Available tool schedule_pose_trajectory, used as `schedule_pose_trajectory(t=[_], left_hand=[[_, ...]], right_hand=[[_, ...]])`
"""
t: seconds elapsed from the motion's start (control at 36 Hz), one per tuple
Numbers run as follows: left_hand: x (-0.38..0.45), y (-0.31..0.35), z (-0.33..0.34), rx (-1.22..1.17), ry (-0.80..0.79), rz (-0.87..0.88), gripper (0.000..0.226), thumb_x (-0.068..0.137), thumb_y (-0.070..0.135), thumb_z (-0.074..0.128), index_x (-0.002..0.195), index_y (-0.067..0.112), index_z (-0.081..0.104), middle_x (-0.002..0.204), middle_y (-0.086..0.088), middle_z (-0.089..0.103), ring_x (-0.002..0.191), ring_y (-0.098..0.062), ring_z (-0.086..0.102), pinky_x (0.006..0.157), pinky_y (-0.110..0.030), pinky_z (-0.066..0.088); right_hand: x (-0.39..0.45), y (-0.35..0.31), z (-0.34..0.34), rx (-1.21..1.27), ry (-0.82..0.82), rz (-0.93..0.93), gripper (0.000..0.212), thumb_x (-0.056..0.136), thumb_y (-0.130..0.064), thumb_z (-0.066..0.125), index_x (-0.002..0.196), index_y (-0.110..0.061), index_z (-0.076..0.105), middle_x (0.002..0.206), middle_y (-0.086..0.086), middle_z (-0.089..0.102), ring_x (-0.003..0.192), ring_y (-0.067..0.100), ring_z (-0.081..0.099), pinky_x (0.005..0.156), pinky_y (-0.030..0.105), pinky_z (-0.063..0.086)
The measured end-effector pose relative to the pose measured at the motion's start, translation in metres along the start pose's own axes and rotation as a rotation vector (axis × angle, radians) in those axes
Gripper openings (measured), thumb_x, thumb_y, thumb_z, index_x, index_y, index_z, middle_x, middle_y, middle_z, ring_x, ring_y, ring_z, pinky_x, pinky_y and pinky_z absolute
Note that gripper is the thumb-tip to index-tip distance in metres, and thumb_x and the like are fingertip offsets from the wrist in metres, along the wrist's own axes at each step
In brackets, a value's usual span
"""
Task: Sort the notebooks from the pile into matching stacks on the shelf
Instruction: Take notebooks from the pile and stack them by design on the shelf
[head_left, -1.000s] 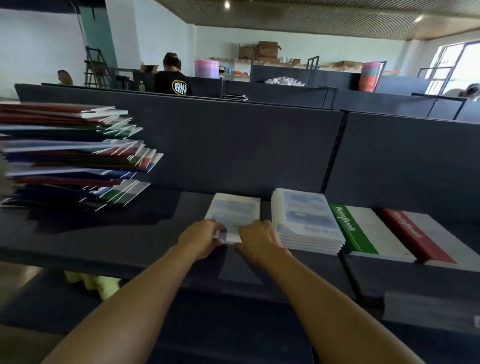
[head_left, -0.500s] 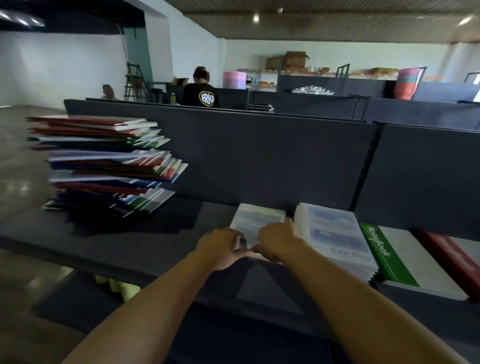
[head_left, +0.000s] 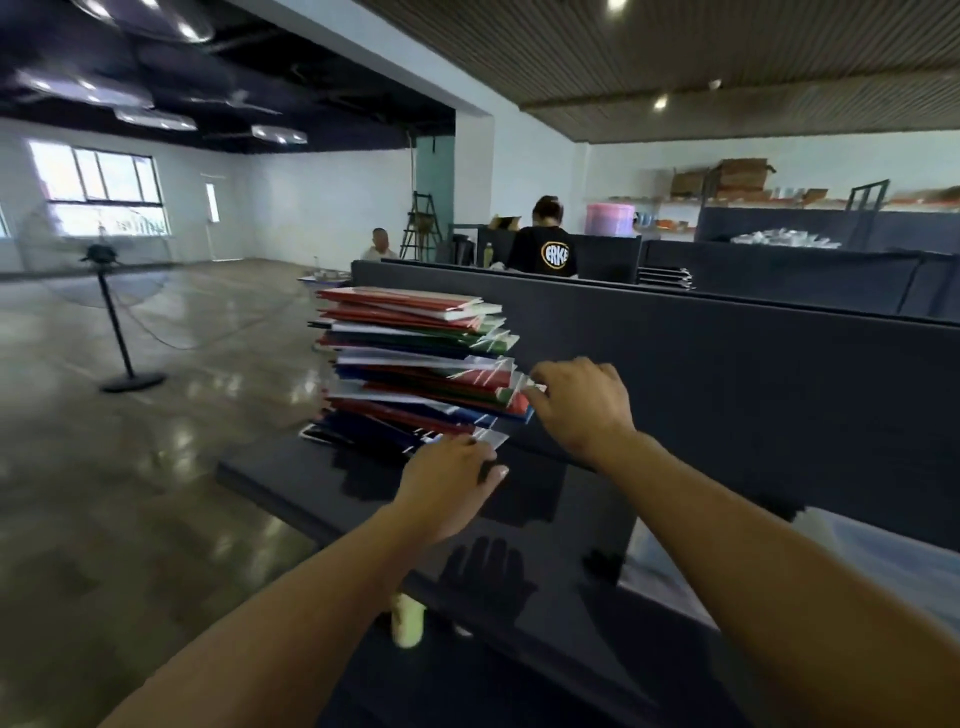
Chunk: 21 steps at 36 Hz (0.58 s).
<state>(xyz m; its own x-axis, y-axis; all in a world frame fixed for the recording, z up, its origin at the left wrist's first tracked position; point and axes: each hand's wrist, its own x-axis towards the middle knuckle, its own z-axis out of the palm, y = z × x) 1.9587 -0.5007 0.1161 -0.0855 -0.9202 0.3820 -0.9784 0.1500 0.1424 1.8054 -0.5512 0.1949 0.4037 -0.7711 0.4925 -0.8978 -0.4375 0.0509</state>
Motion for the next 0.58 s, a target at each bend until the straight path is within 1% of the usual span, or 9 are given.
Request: schedule_pose_trajectory(t=[0.08,0.14,0.22,0.31,0.42,0.53,0.58], left_hand=[[0.007,-0.029,-0.014,0.035,0.036,0.017,0.035,0.101,0.039,0.039,0.125,0.02,0.058,0.124,0.002,0.059,0.113,-0.018,0.053,0.094,-0.034,0.043],[0.012,-0.047,-0.022,0.023,0.05,0.027,0.035,0.101,0.039,0.04,0.125,0.021,0.057,0.124,0.003,0.059,0.115,-0.017,0.052,0.095,-0.033,0.043],[0.019,-0.072,-0.03,0.011,0.058,0.049,0.036,0.1,0.041,0.041,0.126,0.021,0.057,0.123,0.004,0.058,0.115,-0.017,0.051,0.095,-0.032,0.043],[0.026,-0.093,-0.035,-0.011,0.04,0.078,0.035,0.1,0.041,0.041,0.126,0.022,0.056,0.123,0.005,0.057,0.115,-0.016,0.05,0.093,-0.032,0.044],[0.032,-0.111,-0.037,-0.039,0.019,0.13,0.034,0.1,0.041,0.043,0.124,0.022,0.057,0.121,0.006,0.057,0.113,-0.014,0.05,0.089,-0.034,0.047],[0.034,-0.12,-0.036,-0.077,0.006,0.175,0.03,0.1,0.04,0.042,0.12,0.023,0.058,0.112,0.007,0.058,0.105,-0.014,0.052,0.081,-0.033,0.048],[0.035,-0.122,-0.033,-0.088,-0.007,0.19,0.03,0.1,0.04,0.042,0.118,0.023,0.059,0.108,0.007,0.058,0.101,-0.014,0.054,0.08,-0.035,0.049]], right_hand=[[0.027,-0.031,-0.007,0.029,0.062,-0.017,0.031,0.098,-0.039,0.041,0.109,-0.017,0.06,0.111,0.003,0.065,0.111,0.025,0.051,0.092,0.037,0.034],[0.047,-0.05,-0.009,0.037,0.076,-0.015,0.033,0.098,-0.04,0.042,0.117,-0.018,0.058,0.117,0.004,0.062,0.117,0.024,0.048,0.095,0.037,0.034],[0.075,-0.072,-0.008,0.028,0.063,0.0,0.043,0.098,-0.043,0.041,0.132,-0.018,0.049,0.132,0.005,0.054,0.126,0.025,0.042,0.1,0.039,0.034],[0.098,-0.09,-0.006,0.015,0.054,0.033,0.052,0.098,-0.046,0.042,0.14,-0.016,0.039,0.141,0.006,0.046,0.13,0.027,0.038,0.103,0.041,0.033],[0.124,-0.105,-0.002,-0.023,-0.021,0.06,0.059,0.096,-0.051,0.043,0.143,-0.016,0.033,0.143,0.009,0.044,0.132,0.028,0.037,0.105,0.041,0.032],[0.141,-0.11,0.002,-0.051,-0.109,0.074,0.064,0.096,-0.053,0.043,0.146,-0.015,0.028,0.146,0.011,0.041,0.135,0.03,0.034,0.108,0.042,0.03],[0.145,-0.111,0.004,-0.036,-0.149,0.093,0.067,0.096,-0.053,0.043,0.148,-0.015,0.025,0.146,0.013,0.04,0.135,0.031,0.034,0.107,0.043,0.031]])
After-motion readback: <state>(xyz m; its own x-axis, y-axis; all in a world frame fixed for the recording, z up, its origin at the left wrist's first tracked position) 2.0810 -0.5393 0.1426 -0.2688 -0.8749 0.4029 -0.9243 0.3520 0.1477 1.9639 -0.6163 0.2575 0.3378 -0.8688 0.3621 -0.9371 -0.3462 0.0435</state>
